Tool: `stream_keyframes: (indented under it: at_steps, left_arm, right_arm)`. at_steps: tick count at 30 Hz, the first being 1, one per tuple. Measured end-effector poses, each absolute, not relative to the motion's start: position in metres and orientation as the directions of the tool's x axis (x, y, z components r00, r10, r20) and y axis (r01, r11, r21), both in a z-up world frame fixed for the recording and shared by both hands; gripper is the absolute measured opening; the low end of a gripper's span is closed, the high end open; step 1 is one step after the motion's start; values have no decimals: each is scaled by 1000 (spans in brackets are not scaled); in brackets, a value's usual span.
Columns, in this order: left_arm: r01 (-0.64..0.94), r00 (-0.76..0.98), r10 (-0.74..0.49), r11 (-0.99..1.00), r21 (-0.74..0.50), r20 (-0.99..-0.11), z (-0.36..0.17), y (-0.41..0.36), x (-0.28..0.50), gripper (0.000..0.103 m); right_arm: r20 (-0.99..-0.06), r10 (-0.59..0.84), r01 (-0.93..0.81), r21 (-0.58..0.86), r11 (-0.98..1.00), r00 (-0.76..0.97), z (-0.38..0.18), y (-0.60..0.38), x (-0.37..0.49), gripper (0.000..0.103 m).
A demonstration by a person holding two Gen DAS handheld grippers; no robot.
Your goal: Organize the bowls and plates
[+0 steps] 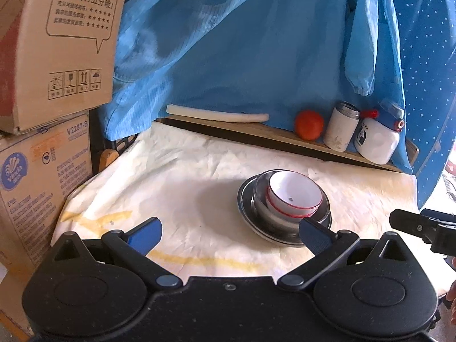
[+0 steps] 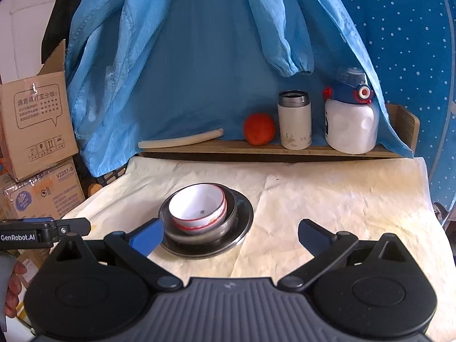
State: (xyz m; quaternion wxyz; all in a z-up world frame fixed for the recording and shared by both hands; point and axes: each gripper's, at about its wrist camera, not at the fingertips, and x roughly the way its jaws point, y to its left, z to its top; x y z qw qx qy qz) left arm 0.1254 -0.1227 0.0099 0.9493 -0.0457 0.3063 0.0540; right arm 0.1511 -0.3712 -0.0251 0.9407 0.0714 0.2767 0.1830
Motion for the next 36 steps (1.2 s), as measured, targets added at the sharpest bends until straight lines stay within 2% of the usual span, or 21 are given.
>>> stream_keyframes:
  at_steps: [21, 36]
  left_arm:
    - [-68, 817, 45, 998, -18, -574, -7, -131, 106, 102]
    - [-68, 813, 56, 998, 2, -580, -16, -130, 104, 102]
  right_arm:
    - [-478, 329, -263, 201, 944, 815, -33, -379, 118, 103]
    - [-509, 327, -267, 190, 945, 796, -42, -379, 123, 103]
